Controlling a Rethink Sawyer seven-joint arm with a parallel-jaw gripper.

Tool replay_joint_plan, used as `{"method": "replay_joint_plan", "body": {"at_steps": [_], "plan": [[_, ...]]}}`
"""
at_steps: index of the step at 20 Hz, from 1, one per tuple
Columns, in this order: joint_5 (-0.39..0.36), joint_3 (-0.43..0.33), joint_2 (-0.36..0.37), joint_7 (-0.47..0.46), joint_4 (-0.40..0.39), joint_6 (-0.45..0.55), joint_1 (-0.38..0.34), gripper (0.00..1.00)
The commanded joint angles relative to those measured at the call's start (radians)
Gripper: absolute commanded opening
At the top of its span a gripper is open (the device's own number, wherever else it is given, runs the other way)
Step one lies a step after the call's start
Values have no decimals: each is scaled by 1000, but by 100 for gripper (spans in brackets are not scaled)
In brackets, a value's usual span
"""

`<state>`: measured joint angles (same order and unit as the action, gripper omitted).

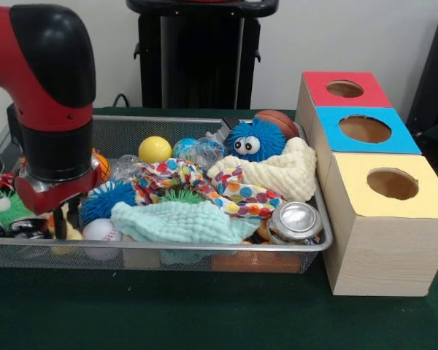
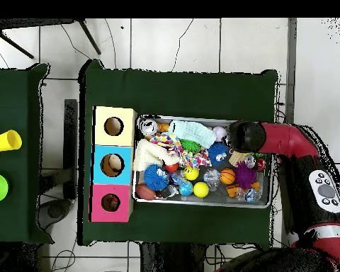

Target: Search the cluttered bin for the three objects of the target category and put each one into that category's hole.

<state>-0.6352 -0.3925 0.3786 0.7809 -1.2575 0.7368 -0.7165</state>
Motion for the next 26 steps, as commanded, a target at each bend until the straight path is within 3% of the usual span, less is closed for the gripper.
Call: {"method": "replay_joint_plan", "body": {"at_steps": [1,8,10,16,21,26], "plan": [[124,53,174,201,-147,192,63,0],[230,79,231,235,-143,241,102,0],[257,69,255,204,-165,235,103,0],[346,48,318,199,-283,197,109,0],[452,53,330,300,-361,164,150,0],[539,49,339,317,-434,132,180,0]]}}
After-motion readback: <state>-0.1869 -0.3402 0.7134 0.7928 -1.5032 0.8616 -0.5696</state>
